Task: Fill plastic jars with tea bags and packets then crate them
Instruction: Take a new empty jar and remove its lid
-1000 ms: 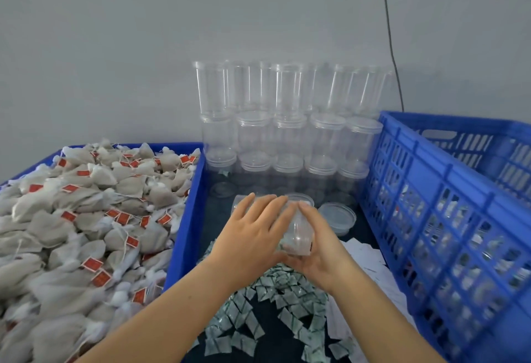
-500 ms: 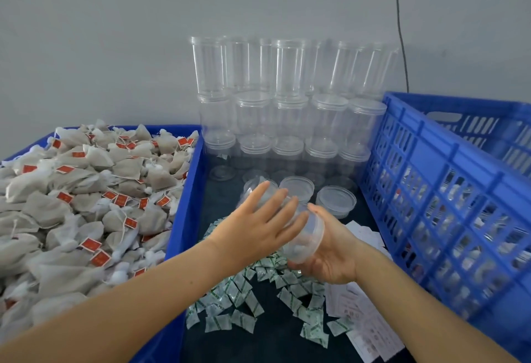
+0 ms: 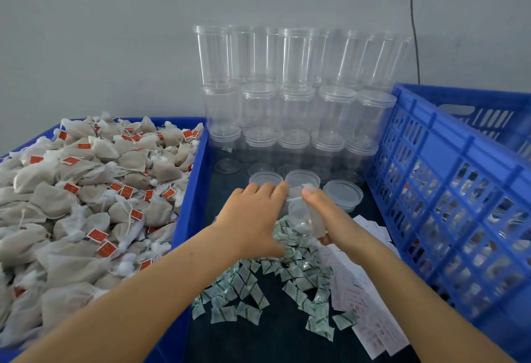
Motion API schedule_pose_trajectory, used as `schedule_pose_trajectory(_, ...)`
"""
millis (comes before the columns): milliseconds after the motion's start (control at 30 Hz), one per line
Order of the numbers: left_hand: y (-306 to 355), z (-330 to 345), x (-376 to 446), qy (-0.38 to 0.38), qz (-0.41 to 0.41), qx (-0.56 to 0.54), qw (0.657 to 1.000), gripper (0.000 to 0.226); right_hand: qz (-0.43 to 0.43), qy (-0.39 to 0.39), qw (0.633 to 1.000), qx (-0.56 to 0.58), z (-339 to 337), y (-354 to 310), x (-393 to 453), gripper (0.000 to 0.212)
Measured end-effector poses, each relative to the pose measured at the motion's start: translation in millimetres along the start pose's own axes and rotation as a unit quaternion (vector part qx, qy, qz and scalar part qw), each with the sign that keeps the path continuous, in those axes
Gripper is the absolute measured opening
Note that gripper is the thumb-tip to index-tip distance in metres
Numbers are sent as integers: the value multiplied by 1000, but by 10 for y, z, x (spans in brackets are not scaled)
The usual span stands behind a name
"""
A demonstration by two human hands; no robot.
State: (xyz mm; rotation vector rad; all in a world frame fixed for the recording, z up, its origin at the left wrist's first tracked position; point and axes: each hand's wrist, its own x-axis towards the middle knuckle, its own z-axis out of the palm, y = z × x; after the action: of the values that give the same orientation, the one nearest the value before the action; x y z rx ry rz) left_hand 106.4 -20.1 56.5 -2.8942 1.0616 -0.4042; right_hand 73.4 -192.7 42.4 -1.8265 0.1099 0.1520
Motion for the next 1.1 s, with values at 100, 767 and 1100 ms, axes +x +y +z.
schedule_pose_trajectory(100,12,-3,-8,-41,-15,-110,993,104,-43,8,999,-26,-85,45,-15,86)
schedule_pose_trajectory(767,-58,-35,-71,-281,-39,-584,760,103,-219,-111,969,-10,-386,70,-204,76)
schedule_pose_trajectory(1100,-103,-100,-58,-361,25,-729,582,78,-232,-212,935,163,-419,99,-131,90)
